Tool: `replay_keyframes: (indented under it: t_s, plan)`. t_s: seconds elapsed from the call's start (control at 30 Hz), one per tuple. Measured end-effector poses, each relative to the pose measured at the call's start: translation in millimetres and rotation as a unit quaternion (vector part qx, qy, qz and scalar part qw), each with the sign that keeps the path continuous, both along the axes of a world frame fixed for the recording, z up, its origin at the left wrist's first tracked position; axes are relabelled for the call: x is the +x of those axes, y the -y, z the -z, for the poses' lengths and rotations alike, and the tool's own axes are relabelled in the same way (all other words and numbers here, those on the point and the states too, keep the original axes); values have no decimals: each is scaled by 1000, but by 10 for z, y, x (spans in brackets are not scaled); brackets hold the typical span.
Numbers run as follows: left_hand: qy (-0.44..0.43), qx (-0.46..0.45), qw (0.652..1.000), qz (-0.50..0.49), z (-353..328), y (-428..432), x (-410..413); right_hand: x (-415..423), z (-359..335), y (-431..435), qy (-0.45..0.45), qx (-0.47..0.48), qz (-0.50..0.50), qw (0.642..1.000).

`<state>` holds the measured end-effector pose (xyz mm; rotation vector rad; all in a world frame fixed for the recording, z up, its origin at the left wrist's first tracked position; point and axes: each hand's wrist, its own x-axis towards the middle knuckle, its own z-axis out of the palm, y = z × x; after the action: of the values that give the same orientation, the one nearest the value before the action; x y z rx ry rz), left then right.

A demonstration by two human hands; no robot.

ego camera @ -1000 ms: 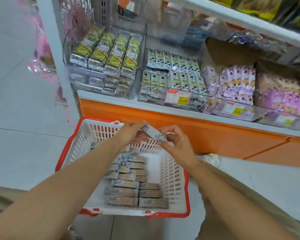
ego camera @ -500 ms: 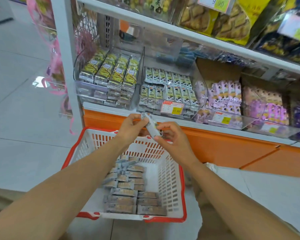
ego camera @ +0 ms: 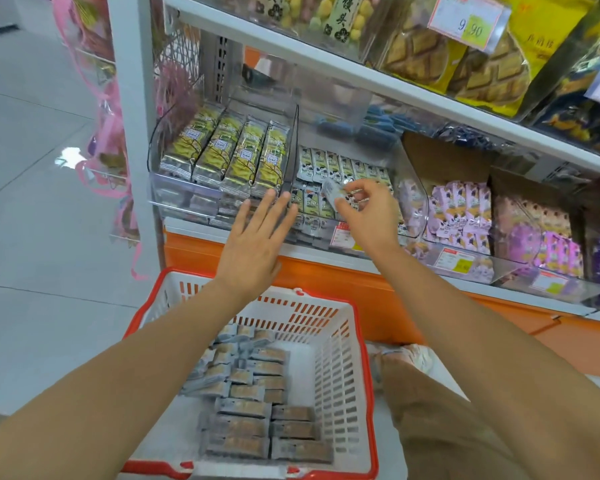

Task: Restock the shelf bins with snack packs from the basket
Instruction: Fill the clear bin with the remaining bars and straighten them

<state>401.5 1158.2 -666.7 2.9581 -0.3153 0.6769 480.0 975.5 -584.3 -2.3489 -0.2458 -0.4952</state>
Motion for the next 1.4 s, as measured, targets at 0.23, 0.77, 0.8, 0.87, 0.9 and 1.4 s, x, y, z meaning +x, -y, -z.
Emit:
replay_keyframes:
  t_s: [0.23, 0.77, 0.8, 0.87, 0.9, 1.4]
  plan:
    - [36, 5, 999, 2, 85, -29, 46, 243, 217, -91, -26, -93, 8, 995]
    - [-94, 36, 993, -57, -167, 261, -252, -398, 195, 324, 37, -21, -132, 990]
    - [-104, 43, 992, -61, -176, 287, -292, -437, 192, 340, 24, -13, -149, 988]
    - [-126, 56, 988, -72, -196, 339, -357, -509, 195, 371, -4, -13, -184, 983]
    - [-139, 64, 985, -81, -205, 363, -382, -537, 202, 391, -16, -18, -196, 980]
    - [-340, 146, 923, -106, 293, 195, -395, -736, 951, 334, -140, -64, -236, 959]
